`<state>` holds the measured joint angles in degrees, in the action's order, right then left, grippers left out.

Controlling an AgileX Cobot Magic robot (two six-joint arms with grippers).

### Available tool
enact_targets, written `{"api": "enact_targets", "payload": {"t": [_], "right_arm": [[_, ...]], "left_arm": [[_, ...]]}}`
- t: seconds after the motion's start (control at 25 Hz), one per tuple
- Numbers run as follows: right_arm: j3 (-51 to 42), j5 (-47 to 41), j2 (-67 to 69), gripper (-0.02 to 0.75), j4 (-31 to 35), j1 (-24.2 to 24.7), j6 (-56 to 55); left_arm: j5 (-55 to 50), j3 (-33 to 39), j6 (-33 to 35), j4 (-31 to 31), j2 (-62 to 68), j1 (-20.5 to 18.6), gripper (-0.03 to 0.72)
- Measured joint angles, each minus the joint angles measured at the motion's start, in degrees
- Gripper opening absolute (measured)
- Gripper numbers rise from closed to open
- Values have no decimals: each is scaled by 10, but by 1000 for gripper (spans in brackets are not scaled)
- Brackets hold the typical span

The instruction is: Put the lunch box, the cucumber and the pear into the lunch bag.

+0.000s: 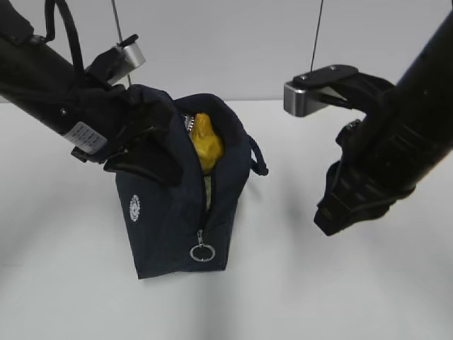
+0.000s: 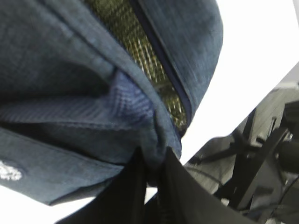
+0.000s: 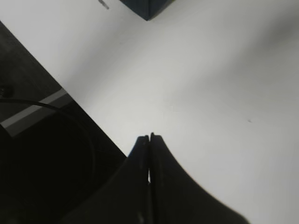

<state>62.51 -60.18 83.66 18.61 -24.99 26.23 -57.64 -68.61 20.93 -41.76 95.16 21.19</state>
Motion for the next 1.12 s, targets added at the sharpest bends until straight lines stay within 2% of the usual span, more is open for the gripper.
{"api": "enact_targets", "payload": {"t": [0.12, 0.28, 0.4, 0.8, 1.0, 1.12], "right_arm": [[-64, 55, -15, 0, 81, 1, 66], [-117, 102, -17, 0, 252, 1, 221], [-129, 121, -13, 0, 346, 1, 317], [-133, 143, 102, 11, 490, 1, 542], [-153, 150, 137, 116, 583, 1, 680], [-156, 152, 148, 162, 610, 1, 732]], "left_arm": [[-22, 0, 0, 24, 0, 1, 4], [-36, 0, 0, 44, 0, 1, 4], [-42, 0, 0, 70, 0, 1, 4], [-2, 0, 0, 92, 0, 2, 4], [26, 0, 0, 92, 0, 2, 4], [33, 0, 0, 92, 0, 2, 4]]}}
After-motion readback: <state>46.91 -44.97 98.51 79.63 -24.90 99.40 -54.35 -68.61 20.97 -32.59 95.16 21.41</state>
